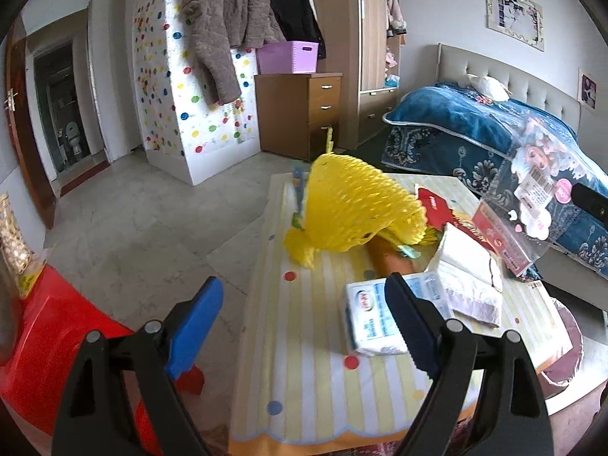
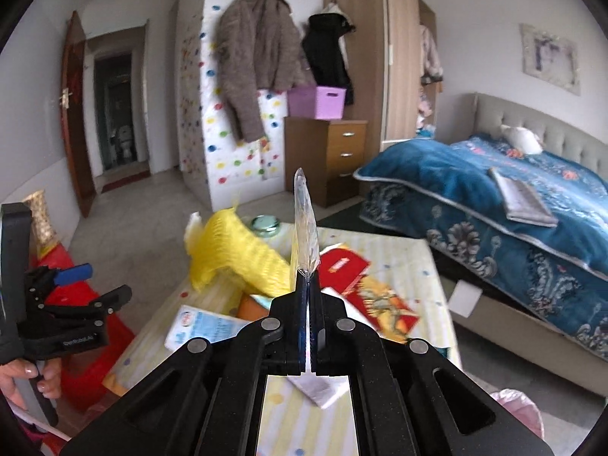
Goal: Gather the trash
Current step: 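Grasp the yellow foam net with the left tool while the right tool holds the wrapper, then drop the yellow net and plastic wrapper into the pink bin, then return both tools to the table, then grasp the white milk carton with the left tool, then grasp the green snack wrapper with the right tool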
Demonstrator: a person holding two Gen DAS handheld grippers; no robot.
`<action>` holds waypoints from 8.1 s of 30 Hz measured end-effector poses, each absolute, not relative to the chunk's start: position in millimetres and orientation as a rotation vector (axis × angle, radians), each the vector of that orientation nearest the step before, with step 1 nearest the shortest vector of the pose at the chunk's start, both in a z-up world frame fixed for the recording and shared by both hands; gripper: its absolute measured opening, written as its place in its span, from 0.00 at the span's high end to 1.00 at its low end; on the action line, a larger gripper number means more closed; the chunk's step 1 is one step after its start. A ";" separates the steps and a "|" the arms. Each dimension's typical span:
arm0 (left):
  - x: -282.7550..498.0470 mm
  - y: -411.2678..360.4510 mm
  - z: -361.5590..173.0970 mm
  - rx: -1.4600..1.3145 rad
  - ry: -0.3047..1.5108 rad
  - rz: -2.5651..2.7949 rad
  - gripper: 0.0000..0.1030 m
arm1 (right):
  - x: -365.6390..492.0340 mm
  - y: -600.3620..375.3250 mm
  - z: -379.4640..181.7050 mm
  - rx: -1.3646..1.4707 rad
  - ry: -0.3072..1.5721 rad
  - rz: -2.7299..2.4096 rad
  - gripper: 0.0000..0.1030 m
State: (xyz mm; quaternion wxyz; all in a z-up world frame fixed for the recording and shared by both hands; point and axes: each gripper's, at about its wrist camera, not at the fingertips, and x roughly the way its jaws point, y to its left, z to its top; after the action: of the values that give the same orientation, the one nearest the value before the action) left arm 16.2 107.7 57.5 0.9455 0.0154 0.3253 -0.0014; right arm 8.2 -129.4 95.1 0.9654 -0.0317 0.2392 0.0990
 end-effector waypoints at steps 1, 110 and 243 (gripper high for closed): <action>19.7 103.6 57.6 0.033 0.664 -0.011 0.18 | 8.3 -133.8 94.9 -0.062 0.482 0.188 1.00; 19.6 -249.4 26.7 0.142 0.691 -0.799 0.37 | -126.0 -449.0 -17.6 0.424 0.688 -0.363 0.63; 47.0 31.6 19.8 0.090 0.667 -0.237 0.24 | 34.6 -258.1 -23.5 0.152 0.757 0.038 0.53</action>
State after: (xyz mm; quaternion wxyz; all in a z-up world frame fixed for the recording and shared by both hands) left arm 47.0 31.6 19.8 0.9371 0.0441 0.3264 -0.1160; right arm 34.6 -258.1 -23.5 0.9263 0.0741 0.3689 0.0185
